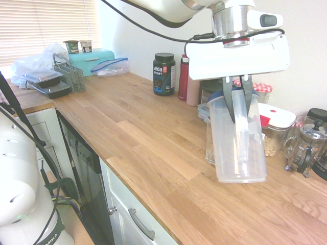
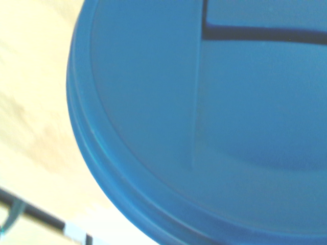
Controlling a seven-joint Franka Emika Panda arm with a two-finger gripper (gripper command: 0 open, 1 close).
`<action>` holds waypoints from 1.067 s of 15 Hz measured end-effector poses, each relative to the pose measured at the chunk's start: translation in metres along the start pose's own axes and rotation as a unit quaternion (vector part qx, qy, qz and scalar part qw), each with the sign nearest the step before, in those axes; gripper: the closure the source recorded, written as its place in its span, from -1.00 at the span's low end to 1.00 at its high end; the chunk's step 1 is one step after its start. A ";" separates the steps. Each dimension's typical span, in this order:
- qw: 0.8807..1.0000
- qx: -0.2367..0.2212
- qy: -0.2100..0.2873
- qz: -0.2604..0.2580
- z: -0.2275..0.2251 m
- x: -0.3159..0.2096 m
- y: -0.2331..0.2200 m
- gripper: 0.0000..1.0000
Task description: Pour me some water
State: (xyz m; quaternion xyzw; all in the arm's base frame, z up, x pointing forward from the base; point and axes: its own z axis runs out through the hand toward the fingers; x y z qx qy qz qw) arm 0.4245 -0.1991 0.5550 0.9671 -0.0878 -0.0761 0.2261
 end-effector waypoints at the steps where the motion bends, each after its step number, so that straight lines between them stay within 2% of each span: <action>1: 1.000 -0.013 -0.005 -0.004 0.000 0.001 -0.002 1.00; 7: 0.997 -0.068 -0.030 -0.024 0.009 0.015 -0.037 1.00; 11: 0.995 -0.085 -0.040 -0.025 0.010 0.014 -0.036 1.00; 14: 0.996 -0.076 -0.036 -0.017 0.008 0.010 -0.031 1.00; 16: 0.999 -0.033 -0.018 0.004 -0.001 -0.001 -0.018 1.00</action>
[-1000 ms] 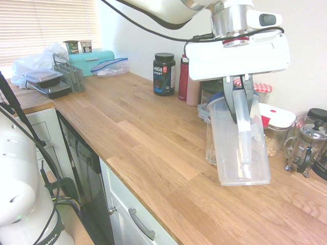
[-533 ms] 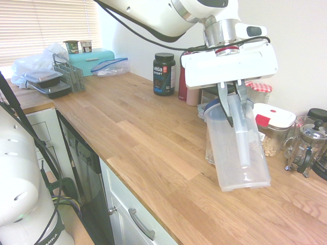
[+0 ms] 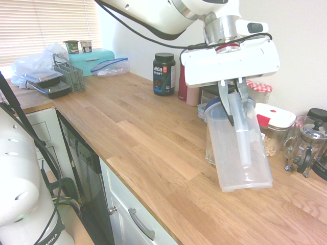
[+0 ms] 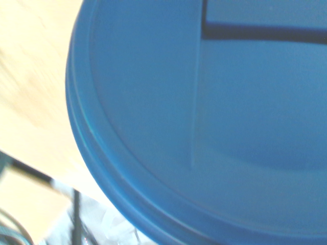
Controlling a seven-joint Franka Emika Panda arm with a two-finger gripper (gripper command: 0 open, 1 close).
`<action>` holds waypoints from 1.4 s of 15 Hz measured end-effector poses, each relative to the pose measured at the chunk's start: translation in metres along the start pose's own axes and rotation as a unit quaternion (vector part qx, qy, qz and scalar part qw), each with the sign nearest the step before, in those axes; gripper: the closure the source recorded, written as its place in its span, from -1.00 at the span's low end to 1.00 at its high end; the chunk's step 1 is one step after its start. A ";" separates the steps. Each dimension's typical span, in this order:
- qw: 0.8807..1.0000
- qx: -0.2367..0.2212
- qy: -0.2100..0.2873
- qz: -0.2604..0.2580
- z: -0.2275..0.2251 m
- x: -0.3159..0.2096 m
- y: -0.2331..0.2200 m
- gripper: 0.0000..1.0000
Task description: Pour me some water
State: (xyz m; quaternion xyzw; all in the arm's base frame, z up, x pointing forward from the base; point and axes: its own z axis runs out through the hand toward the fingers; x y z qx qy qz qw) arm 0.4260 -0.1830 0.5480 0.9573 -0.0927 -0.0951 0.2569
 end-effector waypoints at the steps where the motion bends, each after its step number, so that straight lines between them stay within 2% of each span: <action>1: 1.000 0.025 0.010 0.011 -0.004 -0.010 0.013 1.00; 5: 0.988 0.133 0.046 0.070 0.003 -0.056 0.065 1.00; 8: 0.968 0.203 0.056 0.133 0.017 -0.052 0.068 1.00; 11: 0.945 0.253 0.054 0.202 0.031 -0.050 0.063 1.00; 14: 0.918 0.285 0.057 0.269 0.051 -0.068 0.052 1.00; 18: 0.885 0.290 0.095 0.351 0.037 -0.109 0.007 1.00; 19: 0.880 0.288 0.106 0.362 0.029 -0.122 -0.005 1.00; 21: 0.880 0.288 0.114 0.360 0.015 -0.149 -0.028 1.00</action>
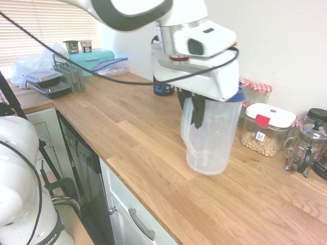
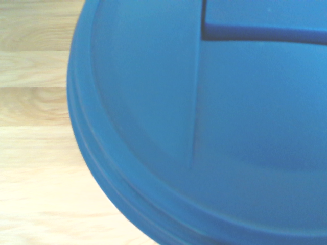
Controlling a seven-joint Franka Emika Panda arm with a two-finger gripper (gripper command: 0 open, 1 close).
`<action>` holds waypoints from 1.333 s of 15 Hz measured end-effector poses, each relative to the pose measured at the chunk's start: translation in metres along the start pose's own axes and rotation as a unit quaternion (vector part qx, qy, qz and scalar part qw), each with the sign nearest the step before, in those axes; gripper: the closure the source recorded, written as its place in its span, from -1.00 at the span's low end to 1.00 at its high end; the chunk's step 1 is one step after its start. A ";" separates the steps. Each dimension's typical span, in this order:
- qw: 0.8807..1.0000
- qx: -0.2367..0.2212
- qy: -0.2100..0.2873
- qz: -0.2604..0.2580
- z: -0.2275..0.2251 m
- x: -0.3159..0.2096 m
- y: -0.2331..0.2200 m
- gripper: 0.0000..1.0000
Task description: Pour me some water
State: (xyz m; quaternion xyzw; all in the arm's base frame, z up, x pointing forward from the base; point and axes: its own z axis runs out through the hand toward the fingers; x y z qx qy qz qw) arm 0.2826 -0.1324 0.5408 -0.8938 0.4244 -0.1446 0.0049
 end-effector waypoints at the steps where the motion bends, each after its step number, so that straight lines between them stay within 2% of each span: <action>1: 1.000 0.004 -0.002 -0.008 -0.010 -0.019 -0.004 1.00; 4: 0.998 0.039 -0.005 -0.043 -0.042 -0.081 -0.036 1.00; 6: 0.995 0.067 -0.006 -0.068 -0.052 -0.130 -0.077 1.00; 8: 0.992 0.085 -0.007 -0.088 -0.046 -0.180 -0.125 1.00; 10: 0.992 0.095 0.020 -0.086 -0.032 -0.218 -0.169 1.00; 13: 0.993 0.093 0.041 -0.060 -0.003 -0.233 -0.228 1.00; 16: 0.997 0.068 0.025 -0.036 0.025 -0.225 -0.272 1.00; 20: 0.998 0.055 0.011 0.002 0.053 -0.224 -0.309 1.00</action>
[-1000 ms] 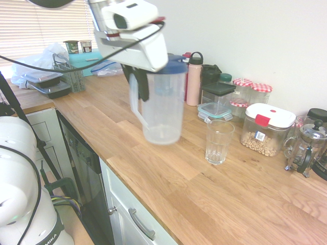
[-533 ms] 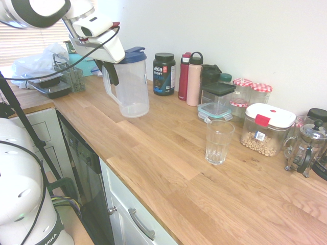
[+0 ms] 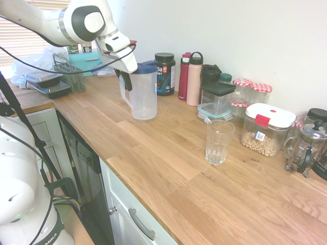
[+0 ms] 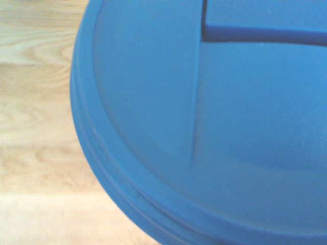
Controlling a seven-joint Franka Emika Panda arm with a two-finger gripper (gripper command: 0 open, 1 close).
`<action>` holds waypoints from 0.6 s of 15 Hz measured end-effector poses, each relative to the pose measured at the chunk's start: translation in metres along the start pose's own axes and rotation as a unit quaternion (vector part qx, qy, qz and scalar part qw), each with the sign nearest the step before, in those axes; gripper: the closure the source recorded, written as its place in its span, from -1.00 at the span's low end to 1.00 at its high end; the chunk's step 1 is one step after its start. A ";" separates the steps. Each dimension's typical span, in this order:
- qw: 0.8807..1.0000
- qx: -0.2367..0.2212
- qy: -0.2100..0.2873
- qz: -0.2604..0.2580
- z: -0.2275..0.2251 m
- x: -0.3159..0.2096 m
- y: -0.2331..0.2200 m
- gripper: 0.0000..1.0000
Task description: Pour me some water
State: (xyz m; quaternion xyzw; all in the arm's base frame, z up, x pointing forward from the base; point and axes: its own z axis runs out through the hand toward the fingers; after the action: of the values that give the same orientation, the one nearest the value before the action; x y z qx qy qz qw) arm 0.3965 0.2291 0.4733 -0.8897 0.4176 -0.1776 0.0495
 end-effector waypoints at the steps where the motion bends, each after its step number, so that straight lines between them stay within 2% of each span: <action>1: 1.000 0.001 -0.002 0.008 0.006 0.000 -0.005 1.00; 5: 1.000 0.000 -0.003 0.021 0.022 0.002 -0.021 1.00; 6: 1.000 -0.001 -0.003 0.022 0.026 0.000 -0.024 -1.00; 9: 1.000 0.001 -0.006 0.025 0.033 -0.004 -0.032 -1.00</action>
State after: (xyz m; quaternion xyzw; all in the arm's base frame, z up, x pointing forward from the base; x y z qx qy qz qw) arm 0.4291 0.2513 0.4492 -0.8802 0.4388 -0.1714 0.0576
